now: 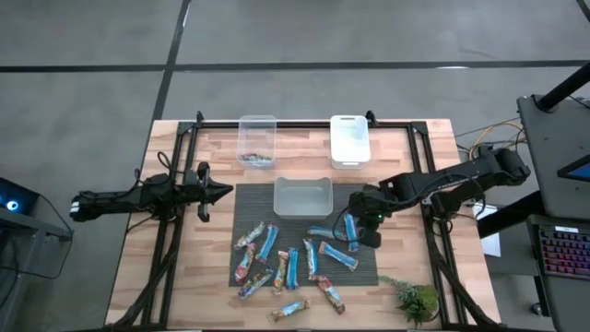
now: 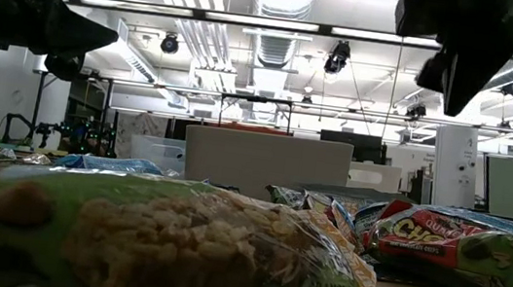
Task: Pick and place Granola Bars by type
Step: Put the blue granola bar into the gray bin
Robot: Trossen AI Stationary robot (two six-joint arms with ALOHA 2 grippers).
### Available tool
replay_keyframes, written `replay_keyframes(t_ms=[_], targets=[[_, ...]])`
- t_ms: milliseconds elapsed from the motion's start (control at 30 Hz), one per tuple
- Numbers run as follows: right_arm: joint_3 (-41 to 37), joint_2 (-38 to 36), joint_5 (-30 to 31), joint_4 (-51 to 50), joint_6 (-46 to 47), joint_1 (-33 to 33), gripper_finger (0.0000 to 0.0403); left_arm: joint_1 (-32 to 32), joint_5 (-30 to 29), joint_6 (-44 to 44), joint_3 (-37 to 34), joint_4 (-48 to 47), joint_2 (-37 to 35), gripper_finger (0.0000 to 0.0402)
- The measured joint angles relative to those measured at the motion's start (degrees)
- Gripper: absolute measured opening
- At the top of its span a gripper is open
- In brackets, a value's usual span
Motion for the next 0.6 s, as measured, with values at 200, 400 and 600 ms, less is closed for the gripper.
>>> replay_keyframes(t_ms=[200,400,600], targets=[[-0.09,-2.44,-0.03,-0.02,-14.47,-0.39,0.0009,0.0,0.0,-0.02,0.0,0.0,-0.02,0.0],[-0.22,-3.14,-0.07,0.09,-32.67,-0.94,0.0009,0.0,0.01,-0.01,0.0,0.01,-0.01,0.0],[-0.55,-2.94,-0.12,0.17,-53.0,-1.9,0.0009,0.0,0.02,0.0,0.0,0.0,0.0,0.0]])
